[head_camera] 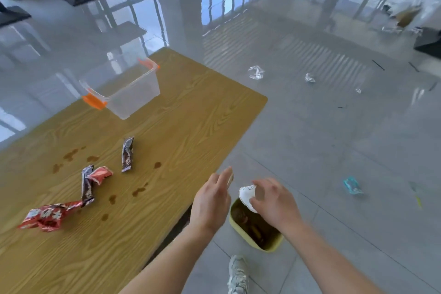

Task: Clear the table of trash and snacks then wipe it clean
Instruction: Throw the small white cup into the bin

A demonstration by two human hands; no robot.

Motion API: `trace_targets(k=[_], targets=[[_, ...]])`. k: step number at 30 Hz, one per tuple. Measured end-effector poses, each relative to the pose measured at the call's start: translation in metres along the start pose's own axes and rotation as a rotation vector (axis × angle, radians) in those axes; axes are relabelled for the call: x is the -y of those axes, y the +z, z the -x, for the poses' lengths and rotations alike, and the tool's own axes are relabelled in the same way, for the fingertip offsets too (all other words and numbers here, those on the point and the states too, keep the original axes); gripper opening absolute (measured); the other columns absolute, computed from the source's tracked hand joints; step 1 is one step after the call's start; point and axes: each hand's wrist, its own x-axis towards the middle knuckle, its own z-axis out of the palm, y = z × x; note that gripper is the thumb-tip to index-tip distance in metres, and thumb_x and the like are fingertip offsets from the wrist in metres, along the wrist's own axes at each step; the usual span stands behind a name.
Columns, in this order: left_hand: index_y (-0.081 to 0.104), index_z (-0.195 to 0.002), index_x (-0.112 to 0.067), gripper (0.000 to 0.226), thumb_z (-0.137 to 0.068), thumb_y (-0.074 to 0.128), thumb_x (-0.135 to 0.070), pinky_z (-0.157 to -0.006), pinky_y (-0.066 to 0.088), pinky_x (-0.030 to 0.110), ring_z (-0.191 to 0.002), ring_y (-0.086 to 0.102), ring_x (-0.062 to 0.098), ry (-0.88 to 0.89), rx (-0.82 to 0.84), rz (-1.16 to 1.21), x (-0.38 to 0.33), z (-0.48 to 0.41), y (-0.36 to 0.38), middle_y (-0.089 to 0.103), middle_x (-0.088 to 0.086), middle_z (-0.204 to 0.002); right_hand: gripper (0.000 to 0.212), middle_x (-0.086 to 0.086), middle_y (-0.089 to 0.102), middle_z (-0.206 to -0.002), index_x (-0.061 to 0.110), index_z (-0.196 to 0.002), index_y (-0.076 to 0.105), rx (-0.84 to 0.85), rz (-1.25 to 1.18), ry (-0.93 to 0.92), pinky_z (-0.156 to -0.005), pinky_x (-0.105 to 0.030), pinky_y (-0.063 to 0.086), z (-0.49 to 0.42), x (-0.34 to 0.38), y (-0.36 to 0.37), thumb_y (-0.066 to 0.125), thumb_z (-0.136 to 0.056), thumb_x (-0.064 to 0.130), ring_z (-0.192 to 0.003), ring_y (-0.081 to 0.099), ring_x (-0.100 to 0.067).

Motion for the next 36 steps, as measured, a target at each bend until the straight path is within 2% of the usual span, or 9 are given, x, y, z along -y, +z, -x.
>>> trace_targets(k=[7, 11, 15, 19, 24, 31, 36], targets=[[0.037, -0.142, -0.031, 0.052, -0.096, 0.049, -0.009, -0.084, 0.051, 0.029, -0.102, 0.060, 0.019, -0.059, 0.105, 0.022, -0.007, -0.030, 0.083, 0.060, 0.002, -0.120, 0.050, -0.004, 0.058, -0.127, 0.027, -0.132, 0.058, 0.102, -0.035, 0.157, -0.093, -0.030, 0.042, -0.025, -0.077, 0.019, 0.067, -0.083, 0.032, -0.117, 0.056, -0.025], [0.038, -0.144, -0.034, 0.050, -0.098, 0.052, -0.018, -0.081, 0.041, 0.020, -0.109, 0.058, 0.017, -0.136, 0.209, 0.056, 0.007, -0.045, 0.139, 0.056, -0.002, -0.128, 0.053, -0.005, 0.059, -0.130, 0.025, -0.134, 0.057, 0.167, -0.072, 0.244, -0.094, -0.028, 0.041, -0.046, -0.125, 0.050, 0.067, -0.082, 0.031, -0.119, 0.055, -0.024], [0.047, -0.137, -0.032, 0.041, -0.099, 0.049, -0.017, -0.076, 0.041, 0.020, -0.103, 0.055, 0.015, -0.266, 0.321, 0.059, 0.031, -0.060, 0.200, 0.058, -0.001, -0.122, 0.052, -0.004, 0.058, -0.134, 0.026, -0.135, 0.056, 0.232, -0.077, 0.312, -0.093, -0.029, 0.043, -0.067, -0.173, 0.094, 0.065, -0.084, 0.029, -0.121, 0.055, -0.024], [0.056, -0.119, -0.027, 0.027, -0.098, 0.050, -0.012, -0.070, 0.051, 0.026, -0.083, 0.058, 0.014, -0.270, 0.407, -0.028, 0.057, -0.073, 0.258, 0.060, 0.000, -0.101, 0.047, -0.004, 0.060, -0.129, 0.027, -0.131, 0.058, 0.272, -0.070, 0.372, -0.088, -0.028, 0.044, -0.088, -0.214, 0.146, 0.060, -0.084, 0.023, -0.116, 0.057, -0.025], [0.055, -0.117, -0.027, 0.033, -0.094, 0.046, -0.005, -0.070, 0.053, 0.035, -0.080, 0.056, 0.019, -0.279, 0.462, -0.115, 0.091, -0.085, 0.326, 0.058, 0.001, -0.096, 0.042, -0.006, 0.057, -0.124, 0.025, -0.129, 0.058, 0.289, -0.112, 0.419, -0.082, -0.030, 0.046, -0.112, -0.257, 0.210, 0.064, -0.088, 0.028, -0.110, 0.059, -0.026], [0.048, -0.133, -0.033, 0.046, -0.096, 0.047, -0.005, -0.057, 0.037, 0.017, -0.077, 0.051, 0.010, -0.282, 0.470, -0.138, 0.127, -0.087, 0.404, 0.055, -0.005, -0.099, 0.045, -0.007, 0.051, -0.125, 0.024, -0.133, 0.053, 0.299, -0.104, 0.466, -0.088, -0.032, 0.049, -0.144, -0.295, 0.285, 0.064, -0.090, 0.031, -0.109, 0.058, -0.027], [0.045, -0.134, -0.036, 0.046, -0.098, 0.048, -0.008, -0.064, 0.048, 0.020, -0.081, 0.056, 0.010, -0.297, 0.475, -0.148, 0.149, -0.088, 0.443, 0.058, -0.006, -0.105, 0.050, -0.005, 0.051, -0.128, 0.026, -0.137, 0.051, 0.274, -0.110, 0.478, -0.090, -0.033, 0.049, -0.154, -0.310, 0.321, 0.066, -0.090, 0.034, -0.109, 0.058, -0.026]])
